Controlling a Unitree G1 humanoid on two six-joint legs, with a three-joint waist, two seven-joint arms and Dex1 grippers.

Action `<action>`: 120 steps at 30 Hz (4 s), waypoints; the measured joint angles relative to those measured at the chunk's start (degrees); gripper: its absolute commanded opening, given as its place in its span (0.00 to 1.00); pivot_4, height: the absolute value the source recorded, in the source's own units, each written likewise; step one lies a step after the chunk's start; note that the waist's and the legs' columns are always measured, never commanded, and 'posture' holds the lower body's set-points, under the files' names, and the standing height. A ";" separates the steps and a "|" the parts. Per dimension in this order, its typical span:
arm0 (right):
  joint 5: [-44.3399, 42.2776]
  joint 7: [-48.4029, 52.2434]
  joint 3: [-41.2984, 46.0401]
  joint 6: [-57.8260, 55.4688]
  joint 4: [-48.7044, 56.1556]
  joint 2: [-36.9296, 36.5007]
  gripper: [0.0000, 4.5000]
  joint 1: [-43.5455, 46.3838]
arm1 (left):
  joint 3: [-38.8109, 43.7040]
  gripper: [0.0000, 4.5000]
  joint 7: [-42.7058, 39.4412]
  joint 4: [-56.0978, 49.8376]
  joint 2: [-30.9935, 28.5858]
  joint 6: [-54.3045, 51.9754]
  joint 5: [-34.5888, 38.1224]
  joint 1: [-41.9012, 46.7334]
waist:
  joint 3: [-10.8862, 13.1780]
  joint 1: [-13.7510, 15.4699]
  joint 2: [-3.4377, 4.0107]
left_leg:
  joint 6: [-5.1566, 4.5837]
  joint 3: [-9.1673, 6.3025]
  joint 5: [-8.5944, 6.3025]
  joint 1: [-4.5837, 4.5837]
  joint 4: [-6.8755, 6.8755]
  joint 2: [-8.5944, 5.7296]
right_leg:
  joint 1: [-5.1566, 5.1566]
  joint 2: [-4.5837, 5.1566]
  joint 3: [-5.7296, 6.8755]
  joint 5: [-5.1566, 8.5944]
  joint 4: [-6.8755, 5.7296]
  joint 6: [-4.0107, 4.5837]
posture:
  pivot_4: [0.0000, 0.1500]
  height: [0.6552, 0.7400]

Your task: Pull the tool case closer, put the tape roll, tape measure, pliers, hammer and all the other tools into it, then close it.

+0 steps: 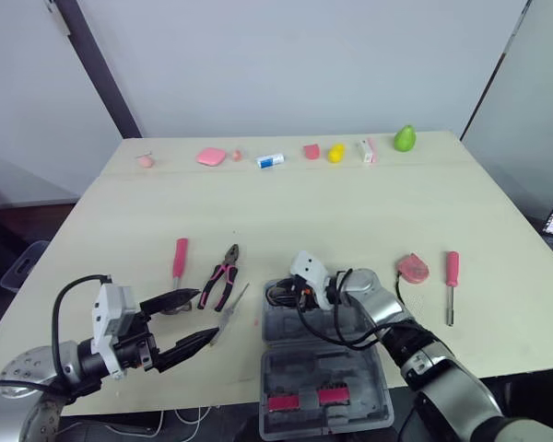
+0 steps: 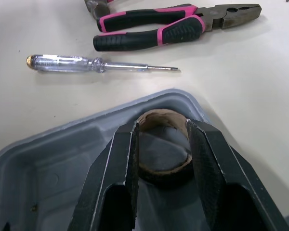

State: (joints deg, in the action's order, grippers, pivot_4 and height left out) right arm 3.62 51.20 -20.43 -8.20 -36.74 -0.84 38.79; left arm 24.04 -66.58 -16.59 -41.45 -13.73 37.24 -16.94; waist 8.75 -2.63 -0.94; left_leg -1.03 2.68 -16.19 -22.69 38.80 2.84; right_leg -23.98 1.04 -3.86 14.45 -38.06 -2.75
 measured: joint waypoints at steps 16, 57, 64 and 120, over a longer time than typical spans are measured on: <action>-6.07 0.54 3.89 -2.15 15.53 -2.12 0.36 -6.25 | -0.31 1.00 1.44 -0.03 1.08 0.00 0.01 -0.68 | 0.00 0.16 0.00 | 0.02 -0.11 0.02 -0.08 -0.06 0.23 | -0.04 0.00 0.00 -0.01 0.06 0.01 | 1.00 1.00; -29.81 -1.45 51.75 12.61 33.22 -25.40 0.98 -66.37 | 7.69 1.00 4.40 19.55 7.32 13.67 -5.58 -12.39 | -0.12 0.29 -0.36 | 0.00 0.18 0.01 0.52 -0.12 0.36 | 0.18 -0.04 -0.53 0.28 0.12 -0.02 | 1.00 1.00; -30.64 2.11 49.98 13.23 32.88 -27.07 0.98 -62.73 | 7.28 1.00 5.55 16.21 7.32 12.21 -5.51 -11.61 | -0.11 0.42 -0.35 | -0.01 0.23 0.00 0.53 -0.23 0.33 | 0.26 -0.05 -0.55 0.17 0.15 0.19 | 1.00 1.00; -19.19 -25.08 22.59 -18.50 48.14 -22.12 0.98 -40.36 | -9.56 1.00 3.76 -12.07 -3.33 -5.84 3.49 6.65 | -0.03 0.40 -0.38 | -0.01 0.18 0.01 0.60 -0.32 0.08 | 0.33 -0.14 -0.56 0.14 0.14 0.18 | 1.00 1.00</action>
State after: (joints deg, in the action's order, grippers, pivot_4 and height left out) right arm -15.57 26.12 2.16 -26.70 11.40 -22.96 -1.57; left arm 14.48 -62.82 -28.66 -44.77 -19.57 40.73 -10.30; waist 8.71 -2.23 -1.32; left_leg -1.04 2.86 -16.17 -22.09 38.48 2.91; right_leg -23.65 0.90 -4.42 14.59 -37.92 -2.57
